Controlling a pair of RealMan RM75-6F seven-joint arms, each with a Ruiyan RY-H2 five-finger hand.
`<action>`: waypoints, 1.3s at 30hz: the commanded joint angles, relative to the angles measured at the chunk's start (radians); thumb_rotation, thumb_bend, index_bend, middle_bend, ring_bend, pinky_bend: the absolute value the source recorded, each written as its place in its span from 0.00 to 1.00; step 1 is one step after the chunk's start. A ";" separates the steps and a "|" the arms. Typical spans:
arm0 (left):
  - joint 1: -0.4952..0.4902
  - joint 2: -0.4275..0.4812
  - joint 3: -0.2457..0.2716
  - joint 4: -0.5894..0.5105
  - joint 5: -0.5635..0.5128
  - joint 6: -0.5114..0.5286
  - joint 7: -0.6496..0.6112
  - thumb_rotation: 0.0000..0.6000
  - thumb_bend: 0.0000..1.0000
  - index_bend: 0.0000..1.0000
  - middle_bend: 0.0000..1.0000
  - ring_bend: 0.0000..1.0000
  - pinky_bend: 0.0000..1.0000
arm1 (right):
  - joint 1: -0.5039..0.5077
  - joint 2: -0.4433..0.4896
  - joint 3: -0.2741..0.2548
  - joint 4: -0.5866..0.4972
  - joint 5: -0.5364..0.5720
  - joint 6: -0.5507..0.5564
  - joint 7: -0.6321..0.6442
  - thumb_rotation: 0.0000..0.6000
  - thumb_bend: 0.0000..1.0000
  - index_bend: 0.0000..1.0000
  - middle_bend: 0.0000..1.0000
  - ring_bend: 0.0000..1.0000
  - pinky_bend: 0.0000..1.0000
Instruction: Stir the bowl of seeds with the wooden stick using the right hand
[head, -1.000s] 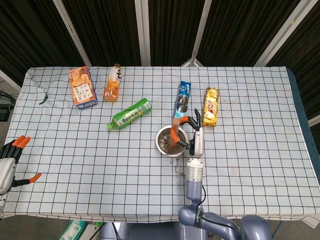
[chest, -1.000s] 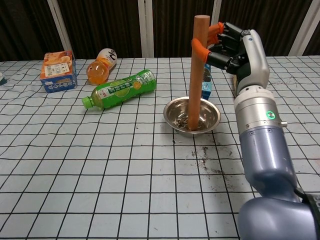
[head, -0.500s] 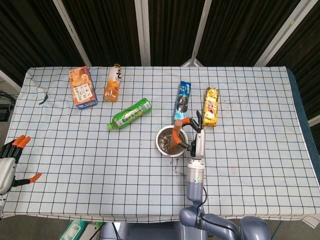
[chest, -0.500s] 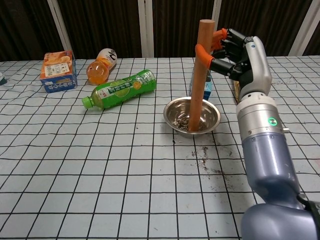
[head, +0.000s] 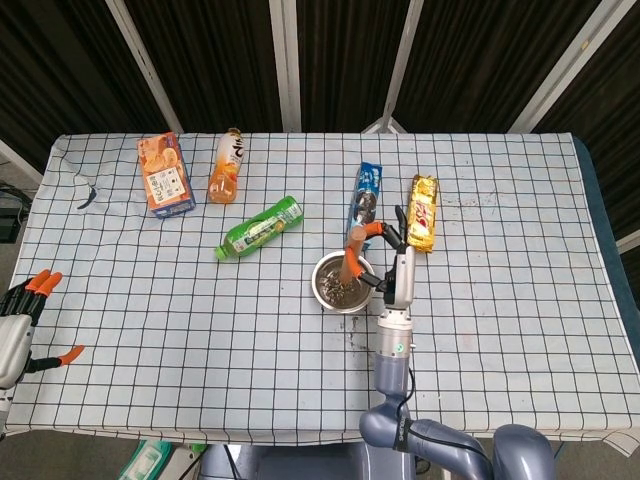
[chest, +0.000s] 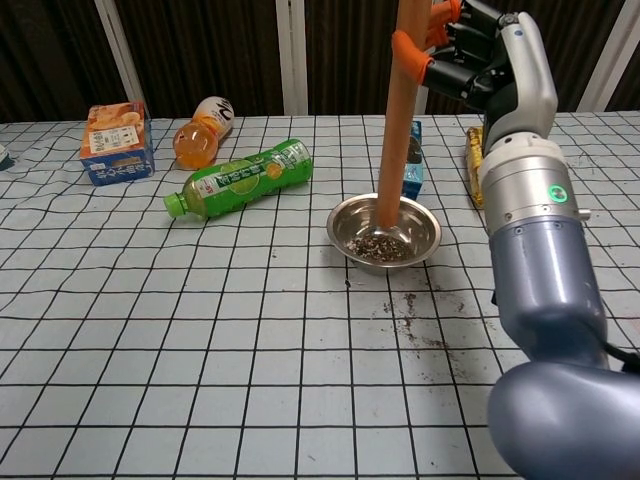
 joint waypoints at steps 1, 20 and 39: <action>0.000 0.000 0.000 0.001 0.000 0.000 -0.001 1.00 0.02 0.00 0.00 0.00 0.00 | -0.008 -0.006 -0.009 0.013 0.012 -0.010 0.004 1.00 0.70 0.77 0.65 0.51 0.00; -0.001 0.002 0.002 0.006 0.003 -0.002 -0.012 1.00 0.02 0.00 0.00 0.00 0.00 | -0.008 -0.072 -0.040 0.142 0.012 -0.020 0.065 1.00 0.70 0.77 0.65 0.51 0.00; 0.000 0.001 0.004 0.013 0.017 0.006 -0.016 1.00 0.02 0.00 0.00 0.00 0.00 | -0.024 0.091 -0.010 -0.067 -0.057 0.040 -0.028 1.00 0.70 0.77 0.65 0.51 0.00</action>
